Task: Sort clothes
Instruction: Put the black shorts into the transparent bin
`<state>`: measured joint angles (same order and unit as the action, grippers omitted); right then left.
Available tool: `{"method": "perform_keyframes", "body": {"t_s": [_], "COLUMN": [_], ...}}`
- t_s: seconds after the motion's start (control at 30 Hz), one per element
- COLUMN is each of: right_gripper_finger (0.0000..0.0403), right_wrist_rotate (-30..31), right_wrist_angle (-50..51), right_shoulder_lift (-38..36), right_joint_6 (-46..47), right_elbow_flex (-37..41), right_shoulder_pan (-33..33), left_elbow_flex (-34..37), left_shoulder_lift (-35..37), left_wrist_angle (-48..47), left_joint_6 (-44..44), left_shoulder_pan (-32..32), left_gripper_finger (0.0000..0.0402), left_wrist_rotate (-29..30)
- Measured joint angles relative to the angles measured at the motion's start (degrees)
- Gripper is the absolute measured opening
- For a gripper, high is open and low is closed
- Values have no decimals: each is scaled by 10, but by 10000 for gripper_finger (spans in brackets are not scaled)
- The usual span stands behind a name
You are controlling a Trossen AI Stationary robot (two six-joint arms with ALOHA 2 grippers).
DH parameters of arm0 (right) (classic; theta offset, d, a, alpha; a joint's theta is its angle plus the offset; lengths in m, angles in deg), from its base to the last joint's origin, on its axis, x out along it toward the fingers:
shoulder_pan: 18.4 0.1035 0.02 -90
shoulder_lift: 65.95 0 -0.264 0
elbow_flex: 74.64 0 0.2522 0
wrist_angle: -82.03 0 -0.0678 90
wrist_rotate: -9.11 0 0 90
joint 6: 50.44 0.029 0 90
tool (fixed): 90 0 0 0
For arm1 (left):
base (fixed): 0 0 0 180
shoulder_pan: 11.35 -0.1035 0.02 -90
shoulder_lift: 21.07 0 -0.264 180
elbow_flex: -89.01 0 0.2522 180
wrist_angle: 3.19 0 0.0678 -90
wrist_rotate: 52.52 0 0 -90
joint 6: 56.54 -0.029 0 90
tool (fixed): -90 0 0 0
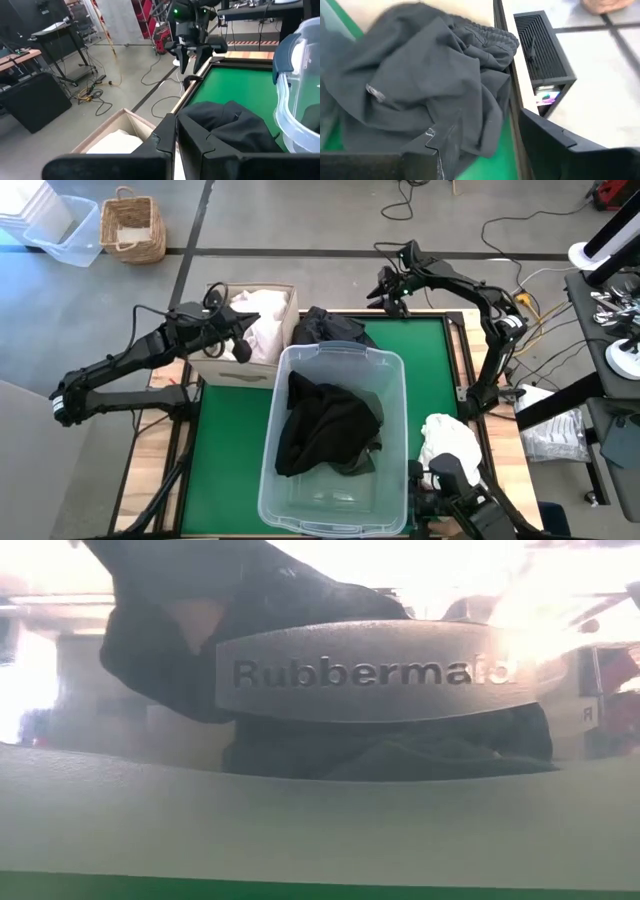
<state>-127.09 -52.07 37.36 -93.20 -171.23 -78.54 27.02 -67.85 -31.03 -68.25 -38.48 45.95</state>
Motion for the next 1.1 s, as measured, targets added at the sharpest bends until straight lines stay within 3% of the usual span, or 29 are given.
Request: {"method": "perform_keyframes", "body": {"t_s": [0.13, 0.43, 1.1], "right_gripper_finger": [183, 171, 141], "right_wrist_rotate": [18, 16, 13], "right_wrist_angle": [-1, -3, -11], "right_shoulder_lift": [0, 0, 0], "right_joint_6": [-32, 54, 38], "right_elbow_flex": [0, 0, 0], "right_shoulder_pan": [-1, -1, 2], "left_elbow_flex": [0, 0, -5], "left_shoulder_lift": [1, 7, 0], "left_wrist_angle": [17, 26, 31], "left_joint_6": [0, -13, -11], "left_shoulder_pan": [0, 0, 0], "left_gripper_finger": [0, 0, 0], "left_wrist_rotate": [0, 0, 0]}}
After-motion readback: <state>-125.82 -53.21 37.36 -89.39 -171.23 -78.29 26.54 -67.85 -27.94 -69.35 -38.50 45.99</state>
